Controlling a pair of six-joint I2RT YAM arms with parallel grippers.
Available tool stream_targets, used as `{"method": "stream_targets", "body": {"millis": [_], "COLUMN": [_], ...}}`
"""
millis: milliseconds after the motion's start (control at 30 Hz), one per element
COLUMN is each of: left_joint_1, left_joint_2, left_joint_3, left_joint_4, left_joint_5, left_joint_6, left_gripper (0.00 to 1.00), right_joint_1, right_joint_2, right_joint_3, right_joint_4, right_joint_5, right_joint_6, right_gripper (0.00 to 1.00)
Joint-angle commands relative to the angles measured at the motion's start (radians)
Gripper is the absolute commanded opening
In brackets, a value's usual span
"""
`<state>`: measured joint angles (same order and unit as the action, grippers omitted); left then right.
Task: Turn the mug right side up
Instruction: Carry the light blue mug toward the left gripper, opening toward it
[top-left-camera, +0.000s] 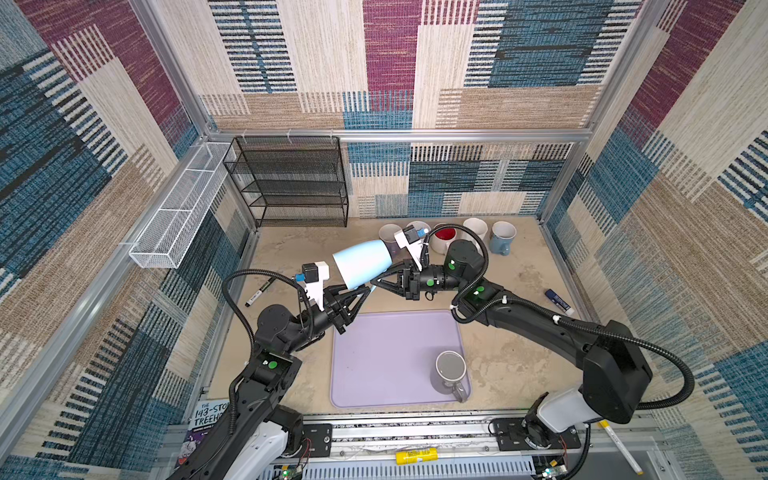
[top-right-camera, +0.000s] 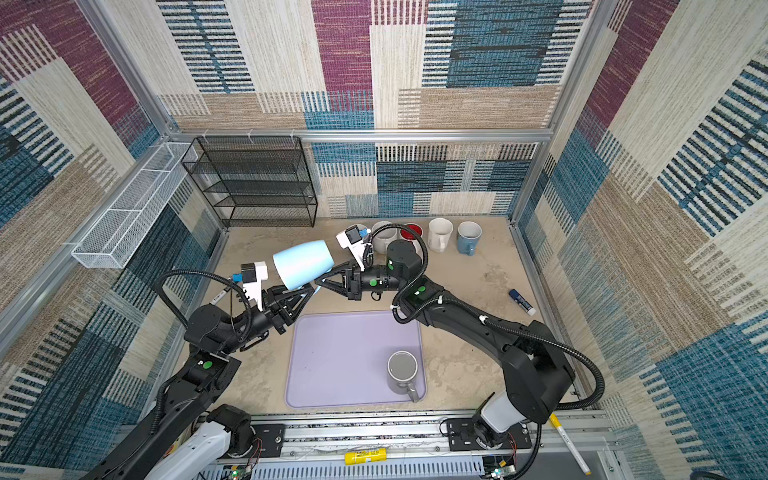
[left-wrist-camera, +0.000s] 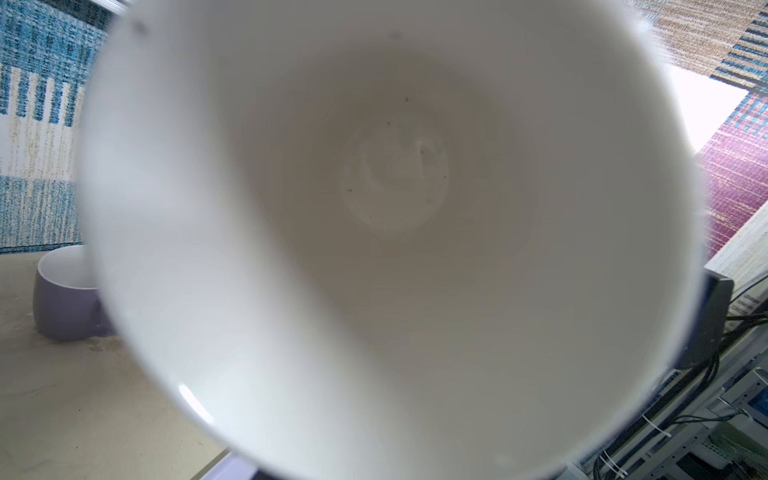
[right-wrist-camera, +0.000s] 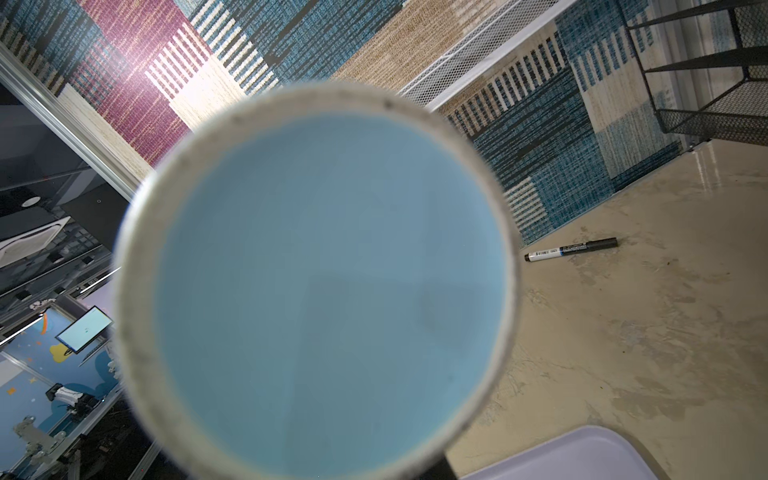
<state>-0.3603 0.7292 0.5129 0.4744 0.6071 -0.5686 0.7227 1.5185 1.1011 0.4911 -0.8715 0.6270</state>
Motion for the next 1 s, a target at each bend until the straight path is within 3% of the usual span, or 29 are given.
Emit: {"method": "stream_targets", "body": {"millis": [0,567,967], "left_joint_1": [0.001,0.004,0.004], "left_joint_2": [-0.001,-0.012,-0.025], "left_joint_3": [-0.002,-0.024,0.011], "left_joint_4": [0.047,0.083,-0.040], "left_joint_5": [-0.001,-0.018,-0.061], "left_joint_6": [0.004,-0.007,0.026], "left_gripper": [0.30,0.16,0.00], "right_joint_1": [0.006,0.017,0.018], "right_joint_2": [0.001,0.002,0.002], "right_joint_3": [0.000,-0.033,-0.041], "right_joint_4": [0.100,0.143,0.140], "right_joint_5": [-0.028,-0.036,-0.021], "right_joint_6": [0.016,0.037,0.026], "right_gripper": [0.00,0.00,0.00]}}
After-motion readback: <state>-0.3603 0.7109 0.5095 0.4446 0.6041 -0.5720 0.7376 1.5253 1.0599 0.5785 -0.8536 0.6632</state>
